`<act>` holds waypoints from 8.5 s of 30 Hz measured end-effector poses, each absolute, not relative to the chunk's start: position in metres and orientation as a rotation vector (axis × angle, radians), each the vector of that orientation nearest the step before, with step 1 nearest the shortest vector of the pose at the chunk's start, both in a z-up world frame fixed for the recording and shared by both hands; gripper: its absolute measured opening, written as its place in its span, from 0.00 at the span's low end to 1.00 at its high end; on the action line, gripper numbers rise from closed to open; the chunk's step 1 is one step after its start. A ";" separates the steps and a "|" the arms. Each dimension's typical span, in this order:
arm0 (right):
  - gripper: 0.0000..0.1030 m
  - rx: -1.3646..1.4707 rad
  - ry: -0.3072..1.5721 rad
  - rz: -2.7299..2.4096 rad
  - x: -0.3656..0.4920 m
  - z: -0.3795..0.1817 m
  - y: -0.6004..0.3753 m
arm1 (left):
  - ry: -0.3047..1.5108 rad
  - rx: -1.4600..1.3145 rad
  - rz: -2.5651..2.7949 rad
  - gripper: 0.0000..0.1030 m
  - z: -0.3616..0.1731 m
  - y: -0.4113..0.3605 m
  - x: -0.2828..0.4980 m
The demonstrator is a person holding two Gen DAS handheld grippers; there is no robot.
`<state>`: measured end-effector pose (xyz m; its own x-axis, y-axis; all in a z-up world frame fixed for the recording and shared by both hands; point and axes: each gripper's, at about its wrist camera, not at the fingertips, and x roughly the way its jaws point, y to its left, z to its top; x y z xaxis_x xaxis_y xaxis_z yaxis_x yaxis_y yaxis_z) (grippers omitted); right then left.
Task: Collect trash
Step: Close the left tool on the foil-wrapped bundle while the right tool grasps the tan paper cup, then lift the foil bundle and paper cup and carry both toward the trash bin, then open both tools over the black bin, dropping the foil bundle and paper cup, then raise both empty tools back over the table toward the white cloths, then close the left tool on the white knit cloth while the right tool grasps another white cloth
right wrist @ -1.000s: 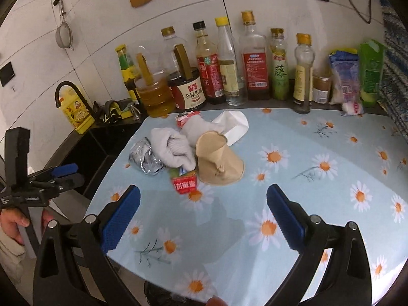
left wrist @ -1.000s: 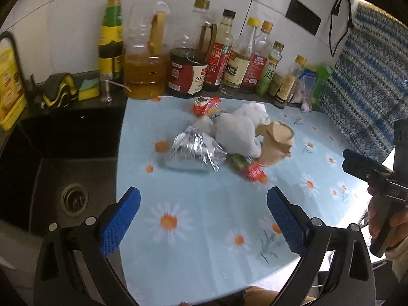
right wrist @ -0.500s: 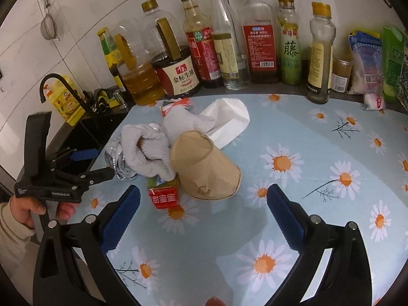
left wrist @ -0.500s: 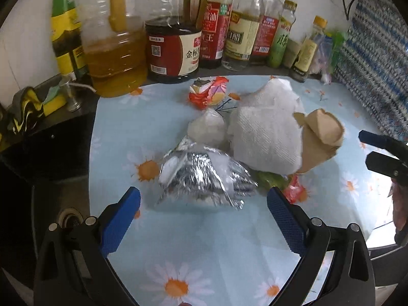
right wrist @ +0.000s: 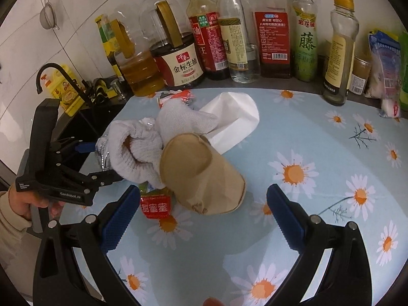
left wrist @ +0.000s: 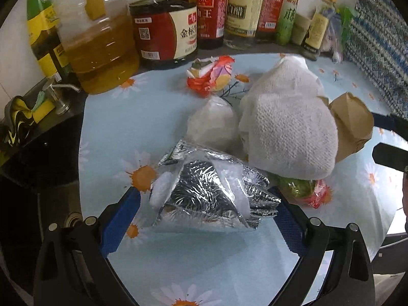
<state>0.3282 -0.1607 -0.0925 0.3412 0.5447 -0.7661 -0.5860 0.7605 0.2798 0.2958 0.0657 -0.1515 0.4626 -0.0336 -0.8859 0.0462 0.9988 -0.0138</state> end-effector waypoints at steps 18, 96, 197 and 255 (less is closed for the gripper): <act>0.80 -0.105 0.979 0.768 0.346 -0.101 -0.139 | 1.076 -0.032 -0.027 0.75 -0.153 0.072 0.294; 0.42 -0.162 1.054 0.897 0.070 -0.090 -0.140 | 1.043 -0.342 -0.095 0.75 -0.151 0.033 -0.003; 0.60 0.027 1.120 0.714 0.064 -0.125 -0.187 | 1.138 -0.342 -0.098 0.94 -0.196 0.015 -0.002; 0.64 -0.258 0.919 1.015 0.405 -0.070 -0.100 | 1.002 -0.409 -0.024 0.92 -0.113 0.046 0.314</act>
<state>0.4050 -0.1002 -0.0699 0.2043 0.6164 -0.7605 -0.8177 0.5345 0.2135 0.3136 0.0455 -0.1131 0.5449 -0.2049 -0.8131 -0.1660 0.9241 -0.3441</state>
